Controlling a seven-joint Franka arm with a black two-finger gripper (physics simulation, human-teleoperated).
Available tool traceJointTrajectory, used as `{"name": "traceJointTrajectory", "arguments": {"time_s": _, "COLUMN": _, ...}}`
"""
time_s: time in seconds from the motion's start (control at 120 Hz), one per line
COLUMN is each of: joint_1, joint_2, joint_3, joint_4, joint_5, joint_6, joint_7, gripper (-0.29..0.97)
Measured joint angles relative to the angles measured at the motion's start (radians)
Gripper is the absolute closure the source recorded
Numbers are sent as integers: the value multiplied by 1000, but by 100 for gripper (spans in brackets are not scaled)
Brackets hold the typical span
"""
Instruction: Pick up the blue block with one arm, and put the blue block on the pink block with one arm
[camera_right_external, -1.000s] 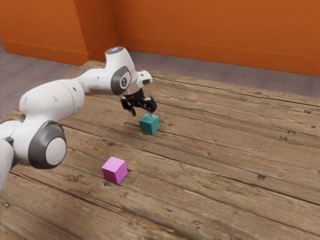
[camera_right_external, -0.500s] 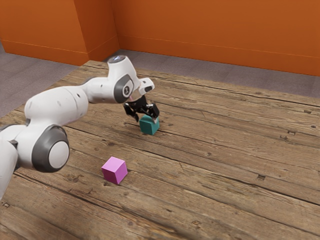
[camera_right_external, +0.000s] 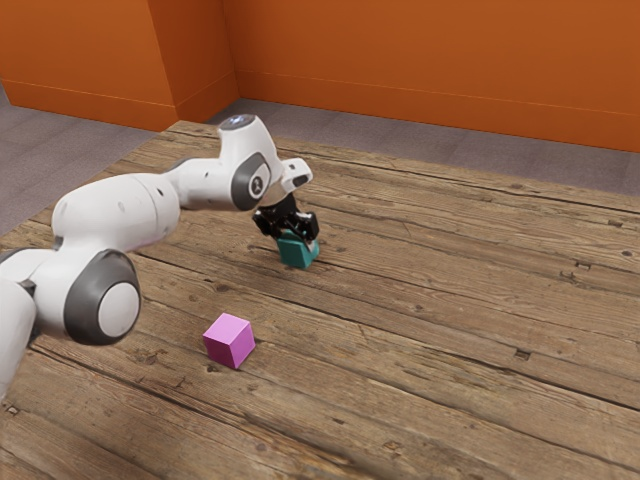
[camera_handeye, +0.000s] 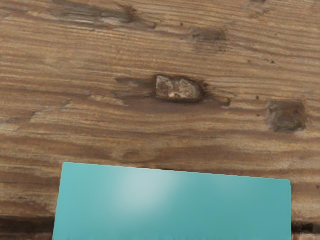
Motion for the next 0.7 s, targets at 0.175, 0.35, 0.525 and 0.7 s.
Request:
{"name": "traceJointTrajectory", "arguments": {"time_s": 0.175, "joint_1": -8, "joint_2": -153, "joint_3": 28, "joint_4": -198, "joint_5": 9, "joint_6": -4, "joint_7": -8, "gripper": 38}}
{"name": "traceJointTrajectory", "arguments": {"time_s": 0.35, "joint_1": -10, "joint_2": -290, "joint_3": 31, "joint_4": -389, "joint_5": 17, "joint_6": -5, "joint_7": -17, "gripper": 42}}
{"name": "traceJointTrajectory", "arguments": {"time_s": 0.525, "joint_1": -11, "joint_2": -446, "joint_3": 27, "joint_4": -559, "joint_5": 26, "joint_6": -4, "joint_7": -27, "gripper": 42}}
{"name": "traceJointTrajectory", "arguments": {"time_s": 0.7, "joint_1": -28, "joint_2": -613, "joint_3": 34, "joint_4": -792, "joint_5": 28, "joint_6": 0, "joint_7": -39, "gripper": 41}}
